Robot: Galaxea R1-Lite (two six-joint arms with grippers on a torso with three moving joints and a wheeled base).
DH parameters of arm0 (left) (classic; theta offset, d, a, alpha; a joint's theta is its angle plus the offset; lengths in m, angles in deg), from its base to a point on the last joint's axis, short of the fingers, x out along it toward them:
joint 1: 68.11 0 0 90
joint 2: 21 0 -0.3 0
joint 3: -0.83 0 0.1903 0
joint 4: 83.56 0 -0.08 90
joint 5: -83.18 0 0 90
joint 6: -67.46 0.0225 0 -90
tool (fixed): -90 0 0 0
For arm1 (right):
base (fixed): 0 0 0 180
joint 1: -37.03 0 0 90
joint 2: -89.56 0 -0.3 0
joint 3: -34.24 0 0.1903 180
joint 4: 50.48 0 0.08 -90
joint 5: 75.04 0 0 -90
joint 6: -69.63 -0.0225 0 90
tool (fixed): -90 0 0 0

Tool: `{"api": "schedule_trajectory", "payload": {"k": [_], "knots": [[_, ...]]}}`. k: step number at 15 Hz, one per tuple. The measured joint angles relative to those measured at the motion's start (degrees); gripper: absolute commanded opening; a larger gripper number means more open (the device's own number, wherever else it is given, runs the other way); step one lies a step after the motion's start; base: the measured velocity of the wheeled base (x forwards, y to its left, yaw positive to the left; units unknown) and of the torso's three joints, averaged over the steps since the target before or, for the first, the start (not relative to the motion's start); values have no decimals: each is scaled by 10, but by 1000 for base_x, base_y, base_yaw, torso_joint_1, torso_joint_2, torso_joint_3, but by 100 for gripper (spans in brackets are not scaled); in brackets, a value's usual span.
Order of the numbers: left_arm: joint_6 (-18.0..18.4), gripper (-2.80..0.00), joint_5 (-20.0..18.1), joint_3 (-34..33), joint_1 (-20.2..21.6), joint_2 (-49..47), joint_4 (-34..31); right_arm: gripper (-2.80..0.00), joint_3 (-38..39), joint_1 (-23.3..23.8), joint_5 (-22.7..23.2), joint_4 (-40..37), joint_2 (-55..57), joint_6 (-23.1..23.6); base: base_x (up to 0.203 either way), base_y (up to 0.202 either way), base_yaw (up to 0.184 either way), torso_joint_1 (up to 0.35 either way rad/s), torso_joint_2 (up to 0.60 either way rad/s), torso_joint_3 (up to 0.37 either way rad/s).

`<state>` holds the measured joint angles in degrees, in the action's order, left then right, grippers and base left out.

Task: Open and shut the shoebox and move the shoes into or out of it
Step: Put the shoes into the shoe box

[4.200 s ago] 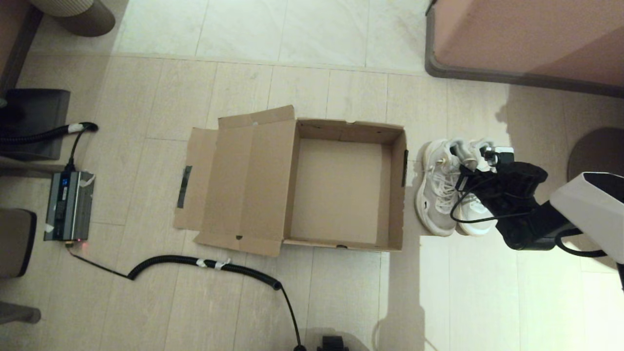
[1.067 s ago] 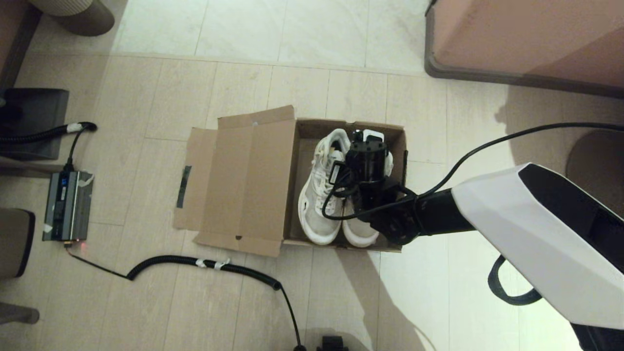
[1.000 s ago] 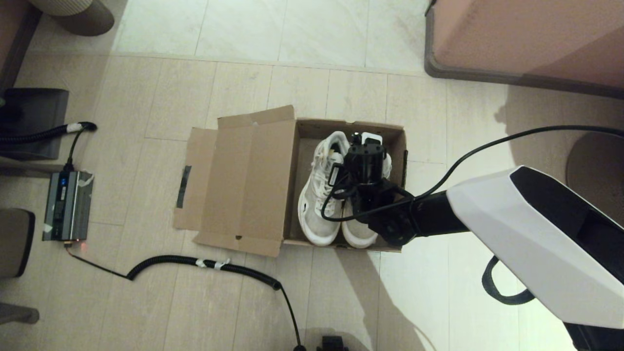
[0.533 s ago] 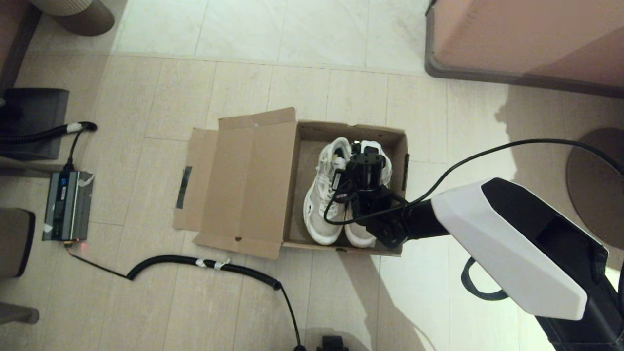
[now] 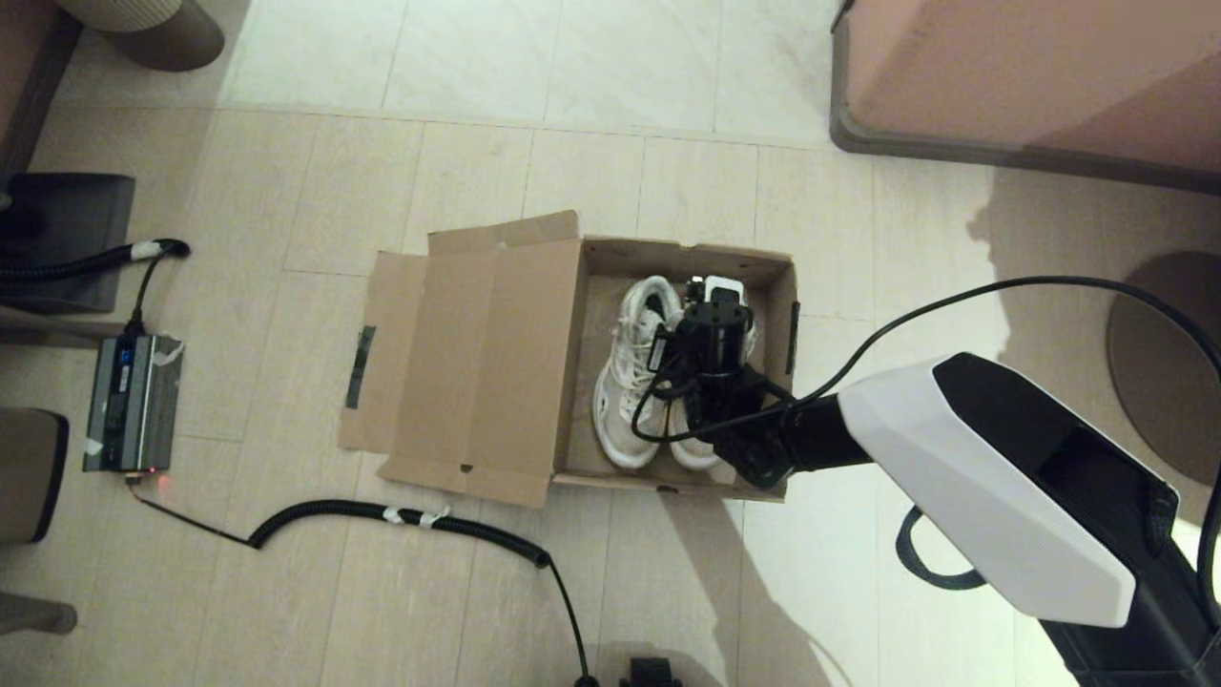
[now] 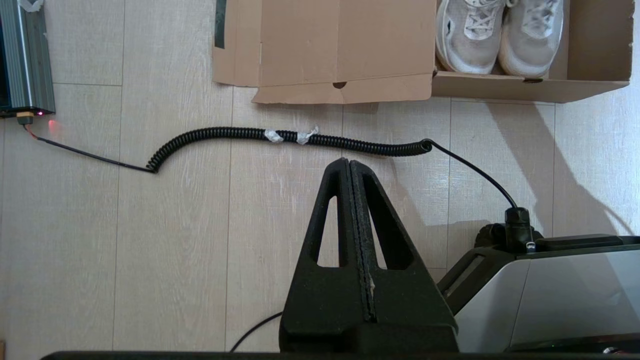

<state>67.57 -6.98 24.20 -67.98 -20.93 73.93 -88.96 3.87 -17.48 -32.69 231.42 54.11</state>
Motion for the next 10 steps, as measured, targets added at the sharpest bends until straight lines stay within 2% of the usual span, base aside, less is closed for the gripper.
{"api": "schedule_trajectory", "payload": {"k": [2, 3, 10], "knots": [[0, -280, 0, 0, 0, 0, 0, 0, 19, 0, -1, -1, -26, 1, 0, 0, 0, 0, 0, 0], [0, -280, 0, 0, 0, 0, 0, -280, 35, 0, -1, -1, -44, 3, 0, 0, 0, 0, 0, 0], [0, -280, 0, 0, 0, 0, 0, -280, 253, 15, 2, 35, -254, 32, 0, 0, 0, 0, 0, 0]]}}
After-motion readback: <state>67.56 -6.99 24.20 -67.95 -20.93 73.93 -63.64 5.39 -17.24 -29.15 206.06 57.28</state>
